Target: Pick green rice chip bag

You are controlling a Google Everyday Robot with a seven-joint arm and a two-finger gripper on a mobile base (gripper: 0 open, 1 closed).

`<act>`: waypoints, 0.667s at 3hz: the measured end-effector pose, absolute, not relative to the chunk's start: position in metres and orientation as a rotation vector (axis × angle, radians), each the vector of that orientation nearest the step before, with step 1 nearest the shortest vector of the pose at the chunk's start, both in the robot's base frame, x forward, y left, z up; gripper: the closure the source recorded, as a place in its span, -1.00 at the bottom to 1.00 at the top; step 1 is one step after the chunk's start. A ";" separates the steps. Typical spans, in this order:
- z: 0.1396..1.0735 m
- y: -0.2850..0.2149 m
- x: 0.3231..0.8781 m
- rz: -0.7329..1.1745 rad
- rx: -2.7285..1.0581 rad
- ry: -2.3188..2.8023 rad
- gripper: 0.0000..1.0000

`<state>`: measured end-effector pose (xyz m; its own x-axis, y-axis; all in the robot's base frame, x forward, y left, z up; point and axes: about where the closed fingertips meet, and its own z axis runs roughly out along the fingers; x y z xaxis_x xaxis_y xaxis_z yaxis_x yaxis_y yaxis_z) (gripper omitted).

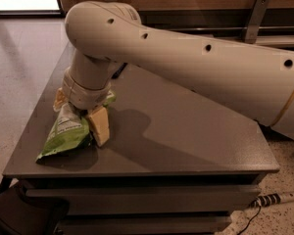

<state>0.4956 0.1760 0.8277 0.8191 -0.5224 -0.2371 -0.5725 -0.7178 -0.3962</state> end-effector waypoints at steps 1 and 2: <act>0.836 0.176 0.496 0.149 -2.544 0.813 0.25; 0.836 0.176 0.496 0.149 -2.544 0.813 0.68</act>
Offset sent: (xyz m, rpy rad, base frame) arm 0.0000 0.0000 0.0076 0.0000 0.0000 0.0001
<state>0.4956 0.1759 0.8362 0.8192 -0.5223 -0.2370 -0.5724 -0.7179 -0.3962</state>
